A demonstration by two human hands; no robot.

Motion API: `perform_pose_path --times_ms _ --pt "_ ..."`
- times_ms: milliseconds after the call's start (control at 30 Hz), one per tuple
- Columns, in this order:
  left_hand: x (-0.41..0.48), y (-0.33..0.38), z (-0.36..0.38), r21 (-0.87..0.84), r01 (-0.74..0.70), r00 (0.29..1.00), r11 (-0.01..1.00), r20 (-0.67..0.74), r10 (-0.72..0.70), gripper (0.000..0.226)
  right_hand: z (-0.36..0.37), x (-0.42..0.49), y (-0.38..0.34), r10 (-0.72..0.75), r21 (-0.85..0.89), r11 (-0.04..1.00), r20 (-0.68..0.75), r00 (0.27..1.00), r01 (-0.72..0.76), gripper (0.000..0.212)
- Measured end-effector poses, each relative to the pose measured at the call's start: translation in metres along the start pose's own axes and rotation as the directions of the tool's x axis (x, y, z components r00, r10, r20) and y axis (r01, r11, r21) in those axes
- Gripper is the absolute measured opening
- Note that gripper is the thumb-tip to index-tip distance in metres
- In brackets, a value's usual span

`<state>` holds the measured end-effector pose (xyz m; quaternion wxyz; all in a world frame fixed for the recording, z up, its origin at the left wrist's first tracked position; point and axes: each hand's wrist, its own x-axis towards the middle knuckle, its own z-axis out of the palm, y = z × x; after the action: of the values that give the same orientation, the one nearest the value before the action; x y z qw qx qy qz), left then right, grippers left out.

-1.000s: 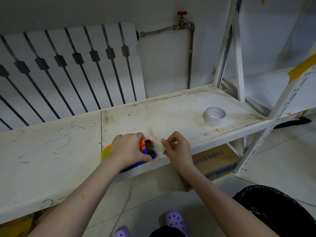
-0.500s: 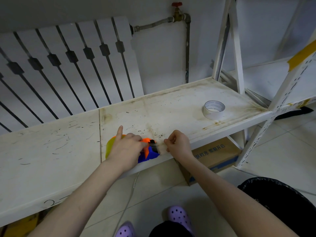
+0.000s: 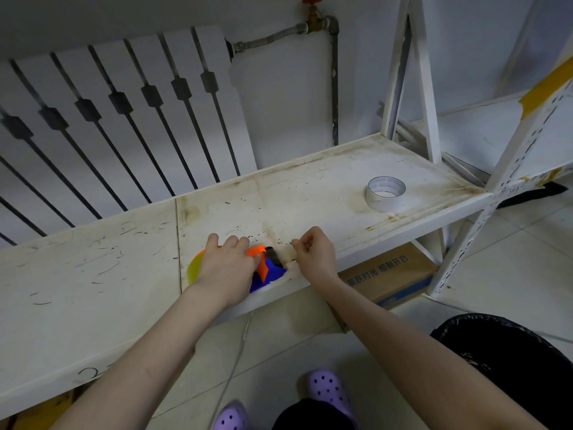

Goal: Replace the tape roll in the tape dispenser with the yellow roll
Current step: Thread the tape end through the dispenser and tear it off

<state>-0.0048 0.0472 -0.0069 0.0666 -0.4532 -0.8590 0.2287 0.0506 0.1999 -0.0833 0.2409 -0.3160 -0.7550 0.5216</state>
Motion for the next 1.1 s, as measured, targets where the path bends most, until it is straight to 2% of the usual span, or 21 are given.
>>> perform_pose_path --times_ms 167,300,433,533,633,767,933,1100 --pt "0.005 -0.001 -0.014 -0.071 0.011 0.999 0.997 0.040 -0.008 0.028 0.006 0.010 -0.003 -0.002 -0.053 0.999 0.006 1.000 0.002 0.012" --pt "0.016 -0.002 -0.022 -0.278 0.140 0.990 0.950 0.015 -0.142 0.043 0.004 0.015 -0.003 -0.045 -0.124 0.991 0.027 0.999 0.048 0.014" --pt "0.035 0.006 -0.022 -0.314 0.214 0.967 0.925 0.200 -0.156 0.064 0.004 0.017 0.000 -0.038 -0.144 0.989 0.032 0.999 0.042 0.013" --pt "0.046 0.012 -0.017 -0.324 0.212 0.958 0.922 0.256 -0.130 0.053 0.003 0.019 0.001 -0.034 -0.140 0.989 0.046 0.998 0.040 0.014" --pt "0.045 0.010 -0.019 -0.346 0.204 0.972 0.916 0.184 -0.146 0.036 -0.001 0.019 0.000 -0.028 -0.103 0.994 0.066 0.997 0.034 0.015" --pt "0.030 0.004 -0.020 -0.449 0.221 0.971 0.865 0.023 -0.237 0.056 -0.011 0.012 -0.012 -0.072 0.012 0.997 0.051 0.996 0.071 0.017" --pt "0.002 0.000 -0.022 -0.657 0.218 0.941 0.722 -0.054 -0.333 0.059 -0.032 -0.007 -0.051 -0.246 0.075 0.966 0.002 0.969 0.246 0.016" --pt "-0.009 0.001 -0.026 -0.745 0.212 0.910 0.632 -0.085 -0.405 0.058 -0.039 -0.023 -0.101 -0.474 -0.010 0.880 0.043 0.879 0.475 0.015"
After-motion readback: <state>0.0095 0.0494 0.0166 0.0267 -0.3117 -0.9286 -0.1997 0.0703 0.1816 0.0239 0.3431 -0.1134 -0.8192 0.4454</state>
